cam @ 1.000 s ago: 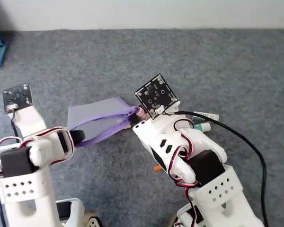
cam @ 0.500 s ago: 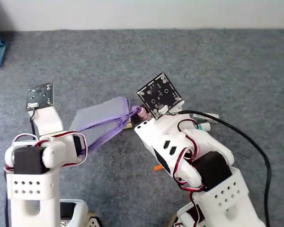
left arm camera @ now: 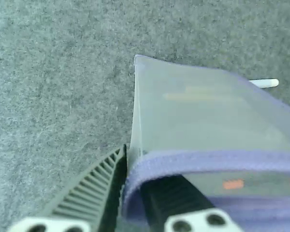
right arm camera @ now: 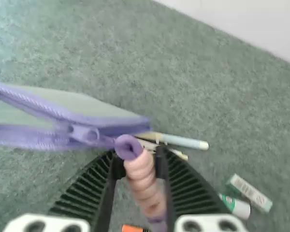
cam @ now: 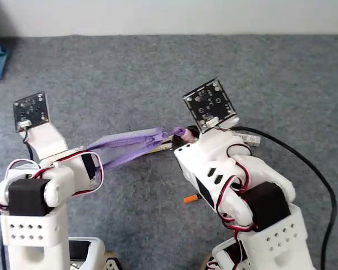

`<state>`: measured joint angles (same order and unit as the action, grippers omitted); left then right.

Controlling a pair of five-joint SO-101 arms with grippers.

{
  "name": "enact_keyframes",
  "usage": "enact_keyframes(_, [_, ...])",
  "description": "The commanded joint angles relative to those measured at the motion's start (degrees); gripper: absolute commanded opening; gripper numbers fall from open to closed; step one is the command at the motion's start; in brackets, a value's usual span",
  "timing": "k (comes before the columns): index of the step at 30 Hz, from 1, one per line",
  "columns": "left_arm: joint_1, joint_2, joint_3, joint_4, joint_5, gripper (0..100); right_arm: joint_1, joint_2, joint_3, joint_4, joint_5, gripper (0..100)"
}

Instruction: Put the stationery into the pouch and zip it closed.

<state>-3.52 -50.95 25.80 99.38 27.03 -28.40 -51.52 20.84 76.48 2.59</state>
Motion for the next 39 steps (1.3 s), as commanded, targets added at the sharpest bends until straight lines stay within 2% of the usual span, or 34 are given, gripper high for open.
enact_keyframes(1, [0.0,-0.97,-2.86,1.41,3.43,1,4.79,-1.63,-4.92,4.44,-3.08,27.4])
enact_keyframes(3, [0.0,-0.97,-2.86,1.41,5.98,1,7.69,-1.63,-6.59,7.87,-4.92,34.0])
enact_keyframes(5, [0.0,-0.97,-2.86,1.41,8.09,1,10.42,-1.63,-7.82,11.03,-5.63,35.5])
enact_keyframes(12, [-0.7,-0.97,-3.03,1.23,12.04,1,19.21,-1.01,-8.18,13.23,-5.54,29.6])
enact_keyframes(19, [-8.97,-0.88,-2.68,1.23,11.96,1,23.87,0.66,-0.26,11.91,-4.57,25.9])
enact_keyframes(24, [-10.64,-0.88,-2.59,1.23,11.87,1,25.89,11.12,2.9,9.27,-2.81,25.9])
enact_keyframes(30, [-10.37,-0.88,-2.59,1.23,11.87,1,27.65,30.11,-4.04,7.34,-2.37,25.9])
enact_keyframes(39, [-10.46,-0.88,-2.59,1.23,11.87,1,28.35,55.43,-25.05,7.69,17.41,26.0])
